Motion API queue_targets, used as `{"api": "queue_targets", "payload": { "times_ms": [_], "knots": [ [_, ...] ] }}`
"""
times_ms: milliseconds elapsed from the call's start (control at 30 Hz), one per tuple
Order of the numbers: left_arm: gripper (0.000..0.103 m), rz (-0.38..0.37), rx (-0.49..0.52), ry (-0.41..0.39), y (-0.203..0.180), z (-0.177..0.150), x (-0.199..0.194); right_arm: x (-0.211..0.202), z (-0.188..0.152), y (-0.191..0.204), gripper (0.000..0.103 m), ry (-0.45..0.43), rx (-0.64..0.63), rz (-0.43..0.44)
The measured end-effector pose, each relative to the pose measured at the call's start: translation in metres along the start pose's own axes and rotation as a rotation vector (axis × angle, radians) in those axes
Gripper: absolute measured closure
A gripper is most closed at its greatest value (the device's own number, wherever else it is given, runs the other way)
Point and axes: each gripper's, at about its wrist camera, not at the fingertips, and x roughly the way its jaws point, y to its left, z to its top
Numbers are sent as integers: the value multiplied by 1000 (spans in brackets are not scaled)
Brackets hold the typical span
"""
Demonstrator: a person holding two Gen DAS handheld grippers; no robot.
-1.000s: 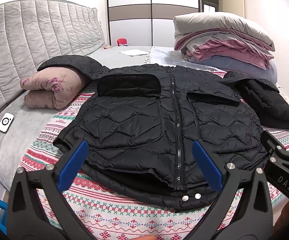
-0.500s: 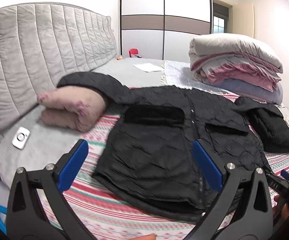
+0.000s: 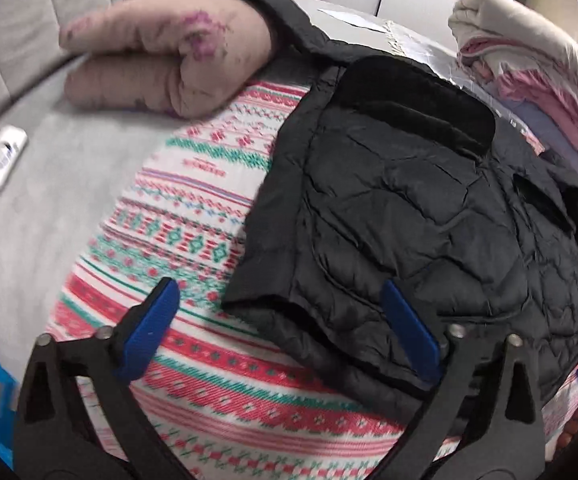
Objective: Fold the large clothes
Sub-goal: 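Grasp the jacket hem with the left gripper while the right gripper grasps the hem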
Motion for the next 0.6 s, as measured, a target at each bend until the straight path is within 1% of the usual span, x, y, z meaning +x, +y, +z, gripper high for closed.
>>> {"api": "queue_targets", "payload": {
  "times_ms": [33, 67, 100, 133, 167, 200, 267, 300, 333, 433, 467, 533, 600],
  "knots": [
    [11, -17, -8, 0, -1, -2, 6, 4, 1, -3, 1, 12, 24, 20],
    [29, -28, -7, 2, -3, -5, 12, 7, 1, -5, 7, 25, 37, 45],
    [50, -43, -6, 22, -6, -8, 18, 9, 1, -5, 19, 31, 33, 63],
    [61, -63, -9, 48, -9, -12, 23, 9, 1, -3, 27, 28, 19, 75],
    [80, -113, -33, 68, -11, -12, 32, 8, 1, 0, 51, 20, 1, 83],
    [85, -141, -49, 67, -9, -13, 34, 7, 1, 1, 75, 9, -11, 91],
    [90, -135, -52, 36, -13, -18, 28, 3, 4, -5, 92, -23, 11, 111],
    [91, -127, -46, 21, -14, -21, 23, -2, 6, -11, 94, -44, 29, 120],
    [92, -129, -49, 15, -14, -25, 17, -7, 6, -15, 95, -62, 37, 119],
    [93, -168, -71, 11, -8, -37, 3, -24, 9, -28, 97, -138, 49, 77],
    [93, -179, -70, 13, -8, -42, -2, -28, 11, -33, 97, -151, 57, 61],
    [93, -183, -61, 17, -8, -49, -6, -30, 13, -39, 98, -151, 71, 48],
    [93, -168, -37, 15, -10, -53, -7, -29, 12, -41, 98, -132, 73, 44]
  ]
}}
